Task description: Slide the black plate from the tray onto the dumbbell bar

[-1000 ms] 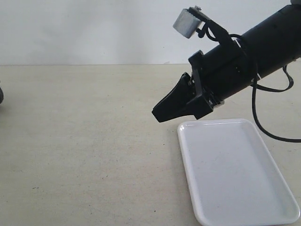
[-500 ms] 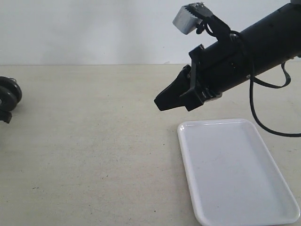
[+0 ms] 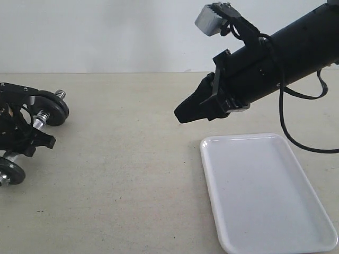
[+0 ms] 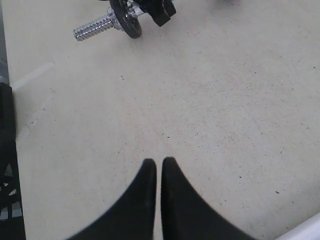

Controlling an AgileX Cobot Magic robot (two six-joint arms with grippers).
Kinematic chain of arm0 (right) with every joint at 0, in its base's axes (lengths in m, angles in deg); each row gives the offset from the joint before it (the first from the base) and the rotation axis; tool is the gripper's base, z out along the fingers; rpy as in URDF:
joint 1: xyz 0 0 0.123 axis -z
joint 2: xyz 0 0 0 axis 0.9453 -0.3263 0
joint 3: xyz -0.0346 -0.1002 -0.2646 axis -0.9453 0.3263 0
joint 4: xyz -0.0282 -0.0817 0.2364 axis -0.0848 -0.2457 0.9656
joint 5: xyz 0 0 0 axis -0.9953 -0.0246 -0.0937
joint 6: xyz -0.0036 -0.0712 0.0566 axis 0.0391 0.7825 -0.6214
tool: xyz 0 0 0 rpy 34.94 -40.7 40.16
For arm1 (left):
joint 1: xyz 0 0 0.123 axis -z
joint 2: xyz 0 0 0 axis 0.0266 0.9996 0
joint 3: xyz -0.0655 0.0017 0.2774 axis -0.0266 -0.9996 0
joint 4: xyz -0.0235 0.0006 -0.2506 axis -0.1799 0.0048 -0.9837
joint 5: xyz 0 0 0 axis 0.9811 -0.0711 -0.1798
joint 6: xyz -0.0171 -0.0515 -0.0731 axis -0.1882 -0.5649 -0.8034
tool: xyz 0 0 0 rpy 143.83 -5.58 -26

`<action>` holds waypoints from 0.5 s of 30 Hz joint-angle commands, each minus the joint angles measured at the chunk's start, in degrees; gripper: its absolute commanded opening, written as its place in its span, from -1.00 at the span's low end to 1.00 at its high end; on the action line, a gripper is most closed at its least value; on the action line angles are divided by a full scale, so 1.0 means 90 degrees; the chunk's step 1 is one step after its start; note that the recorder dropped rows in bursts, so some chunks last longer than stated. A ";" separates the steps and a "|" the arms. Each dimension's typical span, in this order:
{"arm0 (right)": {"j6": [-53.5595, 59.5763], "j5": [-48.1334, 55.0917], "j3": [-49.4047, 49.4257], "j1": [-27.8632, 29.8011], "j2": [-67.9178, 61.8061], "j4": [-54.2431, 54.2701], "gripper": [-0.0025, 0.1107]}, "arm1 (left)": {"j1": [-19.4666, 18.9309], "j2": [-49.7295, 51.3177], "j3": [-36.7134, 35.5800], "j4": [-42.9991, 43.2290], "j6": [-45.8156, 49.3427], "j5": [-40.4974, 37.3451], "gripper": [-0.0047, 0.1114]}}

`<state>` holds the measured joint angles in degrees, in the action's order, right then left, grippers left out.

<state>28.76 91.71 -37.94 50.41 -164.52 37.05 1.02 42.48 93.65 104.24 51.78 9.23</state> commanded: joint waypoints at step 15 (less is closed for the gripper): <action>-0.0663 -0.0215 0.0006 0.0002 0.0072 -0.0817 -0.96 | 0.1063 0.0325 -0.0841 -0.1250 -0.0118 0.0199 -0.84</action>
<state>23.77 90.27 -37.94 50.41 -164.52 30.97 8.49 41.42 89.13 99.02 51.83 14.29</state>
